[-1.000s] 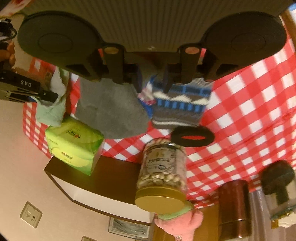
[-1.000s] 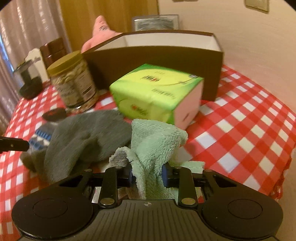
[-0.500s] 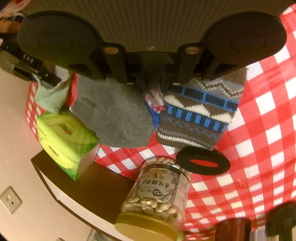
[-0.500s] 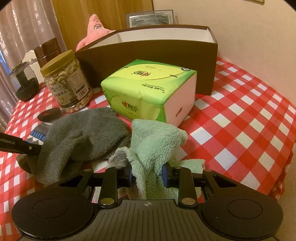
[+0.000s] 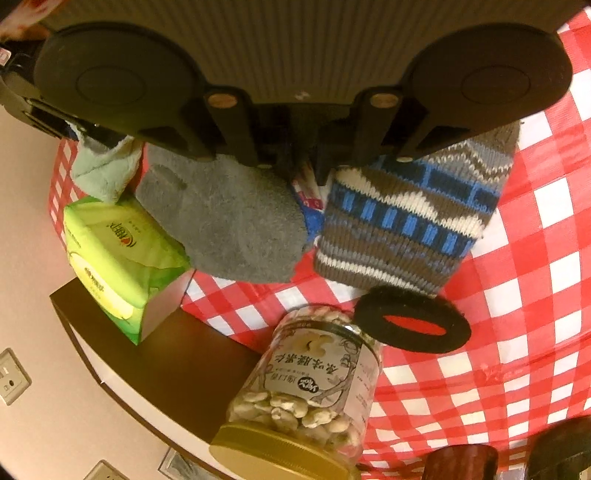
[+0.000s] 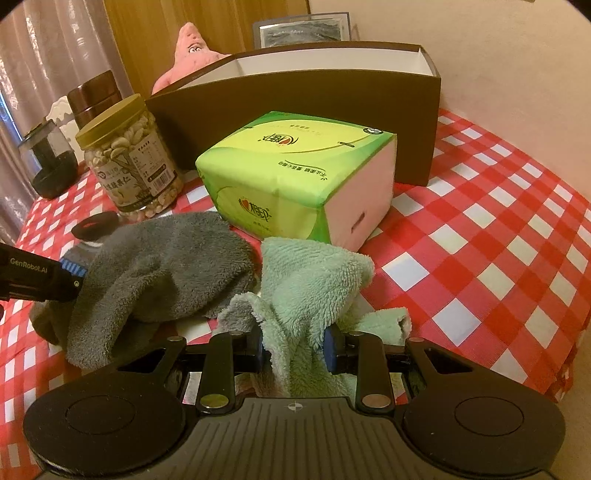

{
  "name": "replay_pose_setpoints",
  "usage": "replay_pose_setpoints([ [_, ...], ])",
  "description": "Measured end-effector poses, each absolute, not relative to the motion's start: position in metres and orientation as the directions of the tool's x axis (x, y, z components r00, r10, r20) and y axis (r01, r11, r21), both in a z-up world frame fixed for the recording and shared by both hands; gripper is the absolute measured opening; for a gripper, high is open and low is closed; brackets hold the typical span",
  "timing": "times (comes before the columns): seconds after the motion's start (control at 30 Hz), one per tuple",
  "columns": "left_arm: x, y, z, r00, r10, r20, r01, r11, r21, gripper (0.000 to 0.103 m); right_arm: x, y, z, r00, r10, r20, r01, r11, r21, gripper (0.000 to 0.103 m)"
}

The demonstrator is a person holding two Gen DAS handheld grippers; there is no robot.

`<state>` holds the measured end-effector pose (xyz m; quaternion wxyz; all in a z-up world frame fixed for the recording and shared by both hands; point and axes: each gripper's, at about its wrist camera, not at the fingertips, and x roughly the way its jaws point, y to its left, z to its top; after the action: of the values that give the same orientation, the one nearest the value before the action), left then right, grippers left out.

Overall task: Organize soft objects
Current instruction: 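Grasp the small pink-white tag with the left tool while the right tool holds the cloth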

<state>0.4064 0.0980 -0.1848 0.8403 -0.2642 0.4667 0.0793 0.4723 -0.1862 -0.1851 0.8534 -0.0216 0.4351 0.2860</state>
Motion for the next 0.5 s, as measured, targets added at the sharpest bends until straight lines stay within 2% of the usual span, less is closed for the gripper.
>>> replay_pose_setpoints([
  [0.1,0.403,0.098,-0.179,0.577,-0.113,-0.809,-0.363,0.852,-0.378,0.003,0.473,-0.187,-0.185,0.456,0.474,-0.753,-0.508,0.834,0.217,0.03],
  [0.5,0.379,0.103,-0.14,0.647,-0.02,-0.763,-0.351,0.88,-0.32,0.002,0.469,-0.195,-0.172,0.47,0.505,-0.724,-0.519,0.822,0.237,0.03],
])
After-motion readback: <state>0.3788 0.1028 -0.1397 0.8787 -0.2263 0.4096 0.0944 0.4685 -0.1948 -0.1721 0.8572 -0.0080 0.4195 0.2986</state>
